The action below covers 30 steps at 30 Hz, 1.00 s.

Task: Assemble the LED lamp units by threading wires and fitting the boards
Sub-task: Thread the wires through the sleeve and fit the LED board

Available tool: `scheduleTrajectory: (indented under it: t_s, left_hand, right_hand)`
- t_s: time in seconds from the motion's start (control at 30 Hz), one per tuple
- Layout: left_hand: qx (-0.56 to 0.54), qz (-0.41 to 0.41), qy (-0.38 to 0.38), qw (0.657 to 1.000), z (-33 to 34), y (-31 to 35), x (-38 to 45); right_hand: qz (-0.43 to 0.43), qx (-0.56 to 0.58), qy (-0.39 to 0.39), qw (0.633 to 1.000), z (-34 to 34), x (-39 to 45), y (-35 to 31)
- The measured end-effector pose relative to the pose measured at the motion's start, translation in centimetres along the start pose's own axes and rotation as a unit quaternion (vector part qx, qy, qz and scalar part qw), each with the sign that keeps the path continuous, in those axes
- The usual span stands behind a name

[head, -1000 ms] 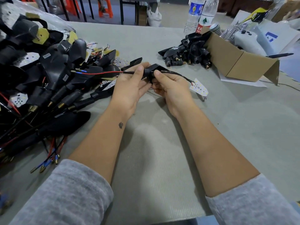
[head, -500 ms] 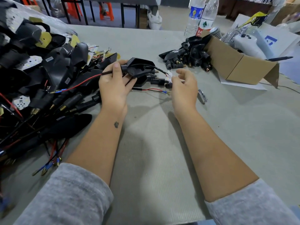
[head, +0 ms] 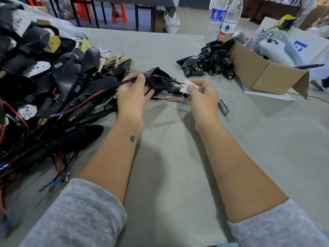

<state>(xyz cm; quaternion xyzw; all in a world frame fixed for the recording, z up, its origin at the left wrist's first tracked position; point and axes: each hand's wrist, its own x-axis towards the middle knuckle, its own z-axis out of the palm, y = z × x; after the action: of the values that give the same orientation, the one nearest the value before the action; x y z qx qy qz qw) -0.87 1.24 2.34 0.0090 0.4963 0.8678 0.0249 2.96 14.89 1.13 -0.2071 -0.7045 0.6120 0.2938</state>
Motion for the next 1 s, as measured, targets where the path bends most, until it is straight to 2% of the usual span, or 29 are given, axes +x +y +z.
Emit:
scheduleTrajectory:
  t_s: [0.13,0.23,0.73,0.9,1.0]
  left_hand:
    - [0.066,-0.010,-0.040,0.997,0.8,-0.6,-0.4]
    - [0.106,-0.008,-0.073,0.992,1.1,-0.9,-0.6]
    - [0.136,-0.012,-0.070,0.988,0.9,-0.8,-1.0]
    - [0.164,0.008,-0.082,0.983,0.9,-0.8,-0.9]
    - [0.176,0.028,-0.067,0.982,0.9,-0.9,-0.6]
  right_hand:
    - [-0.017,0.015,-0.075,0.997,0.5,-0.7,-0.5]
    - [-0.034,-0.009,-0.099,0.995,0.7,-0.9,-0.5]
    - [-0.072,-0.044,-0.067,0.994,0.6,-0.8,-0.1]
    - [-0.120,-0.135,-0.009,0.984,0.6,-0.9,-0.1]
    - [-0.095,-0.042,-0.039,0.994,0.6,-1.2,-0.5]
